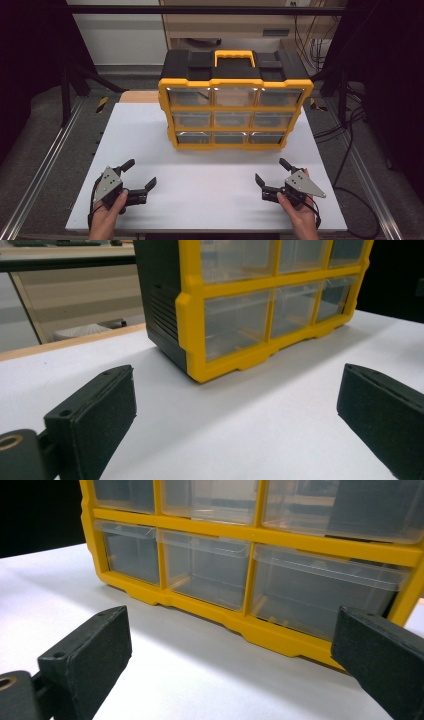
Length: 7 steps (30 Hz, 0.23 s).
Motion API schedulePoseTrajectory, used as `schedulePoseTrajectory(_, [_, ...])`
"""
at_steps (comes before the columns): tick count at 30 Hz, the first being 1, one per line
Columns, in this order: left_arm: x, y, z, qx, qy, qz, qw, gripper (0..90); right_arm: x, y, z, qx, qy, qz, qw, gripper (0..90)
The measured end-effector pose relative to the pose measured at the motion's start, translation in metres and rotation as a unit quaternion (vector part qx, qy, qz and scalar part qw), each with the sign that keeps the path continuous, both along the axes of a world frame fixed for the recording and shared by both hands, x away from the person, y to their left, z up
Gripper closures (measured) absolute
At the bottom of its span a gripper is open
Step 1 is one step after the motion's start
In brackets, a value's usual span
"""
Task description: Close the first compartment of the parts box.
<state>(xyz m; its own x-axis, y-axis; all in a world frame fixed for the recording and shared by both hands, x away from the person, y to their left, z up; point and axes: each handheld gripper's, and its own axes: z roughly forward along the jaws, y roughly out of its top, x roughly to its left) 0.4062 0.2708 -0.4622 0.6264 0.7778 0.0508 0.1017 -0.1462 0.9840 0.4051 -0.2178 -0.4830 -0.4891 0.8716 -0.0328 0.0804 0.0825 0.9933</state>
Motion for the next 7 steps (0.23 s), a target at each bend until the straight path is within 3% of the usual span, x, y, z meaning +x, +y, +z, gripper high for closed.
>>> schedulePoseTrajectory(7, [-0.0009, -0.0041, -0.0023, 0.012, 0.001, 0.0, 0.9999, 2.1, 0.0074, 0.0026, -0.0019, -0.001, 0.001, -0.004, 1.0, 3.2])
